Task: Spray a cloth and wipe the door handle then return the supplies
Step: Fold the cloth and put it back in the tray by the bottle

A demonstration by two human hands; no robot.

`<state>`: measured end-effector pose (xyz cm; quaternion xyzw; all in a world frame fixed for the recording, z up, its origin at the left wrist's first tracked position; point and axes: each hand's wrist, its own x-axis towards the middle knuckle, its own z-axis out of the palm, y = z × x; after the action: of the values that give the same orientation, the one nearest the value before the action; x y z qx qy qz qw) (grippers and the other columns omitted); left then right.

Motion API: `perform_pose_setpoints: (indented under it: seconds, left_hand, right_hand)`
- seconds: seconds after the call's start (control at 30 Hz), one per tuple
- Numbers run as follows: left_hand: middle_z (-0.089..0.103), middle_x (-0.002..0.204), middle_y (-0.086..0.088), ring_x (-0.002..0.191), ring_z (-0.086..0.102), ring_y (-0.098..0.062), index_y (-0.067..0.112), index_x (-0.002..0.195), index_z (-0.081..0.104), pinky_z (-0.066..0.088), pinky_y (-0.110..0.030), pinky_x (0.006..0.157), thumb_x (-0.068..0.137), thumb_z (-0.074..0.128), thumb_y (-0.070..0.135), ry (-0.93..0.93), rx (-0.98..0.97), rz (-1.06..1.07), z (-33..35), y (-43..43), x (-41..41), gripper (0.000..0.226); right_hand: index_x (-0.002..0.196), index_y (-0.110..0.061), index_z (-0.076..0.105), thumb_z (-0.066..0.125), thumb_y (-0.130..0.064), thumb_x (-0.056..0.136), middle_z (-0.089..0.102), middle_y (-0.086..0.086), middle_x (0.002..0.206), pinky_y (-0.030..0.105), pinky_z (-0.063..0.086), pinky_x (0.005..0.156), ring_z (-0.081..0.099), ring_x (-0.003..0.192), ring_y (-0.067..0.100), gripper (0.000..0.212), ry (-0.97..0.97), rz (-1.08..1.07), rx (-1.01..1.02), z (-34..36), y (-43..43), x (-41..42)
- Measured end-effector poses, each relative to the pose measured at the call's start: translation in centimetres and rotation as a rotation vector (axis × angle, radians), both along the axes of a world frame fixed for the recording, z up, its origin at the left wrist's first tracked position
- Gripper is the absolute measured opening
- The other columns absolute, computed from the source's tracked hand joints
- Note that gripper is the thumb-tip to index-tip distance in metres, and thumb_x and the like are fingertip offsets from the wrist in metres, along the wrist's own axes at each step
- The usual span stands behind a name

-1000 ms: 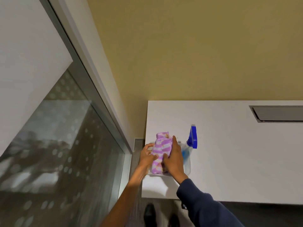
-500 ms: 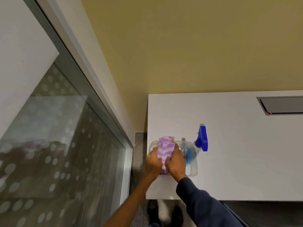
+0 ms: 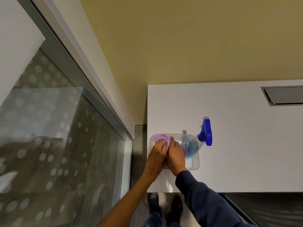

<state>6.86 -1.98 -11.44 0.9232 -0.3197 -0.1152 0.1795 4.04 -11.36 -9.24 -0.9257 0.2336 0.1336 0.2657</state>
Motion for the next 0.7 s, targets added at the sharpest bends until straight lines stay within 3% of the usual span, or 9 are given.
perform_pose_setpoints:
  seconds: [0.1,0.23,0.53,0.7]
  left_hand:
    - [0.057,0.137,-0.014,0.128,0.054,-0.030,0.004,0.137,0.050,0.042,-0.039,0.110,0.057,0.089,0.039,0.044,0.051,0.001,-0.8,0.0,0.5,0.095]
    - [0.055,0.140,-0.013,0.130,0.052,-0.029,0.006,0.139,0.046,0.044,-0.039,0.109,0.063,0.085,0.043,0.053,0.093,0.000,-1.9,-0.2,0.7,0.093]
    - [0.068,0.123,-0.009,0.113,0.066,-0.026,0.009,0.126,0.063,0.057,-0.035,0.084,0.045,0.083,0.066,0.022,0.169,-0.075,-2.3,-0.5,0.4,0.101]
    - [0.062,0.131,-0.015,0.122,0.059,-0.030,0.001,0.130,0.057,0.054,-0.044,0.096,0.076,0.078,0.041,-0.035,-0.013,0.063,-3.3,0.3,-0.4,0.070]
  right_hand:
    - [0.151,-0.011,0.029,0.058,-0.034,0.096,0.040,0.013,0.152,0.041,0.035,0.115,0.042,0.138,0.031,0.067,-0.091,-0.030,-0.021,0.3,-0.1,-0.6]
    - [0.136,-0.010,0.047,0.058,-0.027,0.096,0.053,0.013,0.134,0.035,0.045,0.104,0.053,0.121,0.027,0.045,-0.107,-0.019,-0.004,0.2,-0.5,-1.2]
    - [0.140,-0.012,0.043,0.051,-0.033,0.099,0.052,0.010,0.138,0.034,0.043,0.109,0.053,0.125,0.026,0.046,-0.023,-0.037,0.059,-0.3,-0.8,-0.6]
    - [0.141,-0.016,0.040,0.048,-0.037,0.100,0.050,0.008,0.141,0.035,0.042,0.111,0.051,0.128,0.025,0.048,0.004,-0.008,-0.015,0.3,-0.8,-0.9]
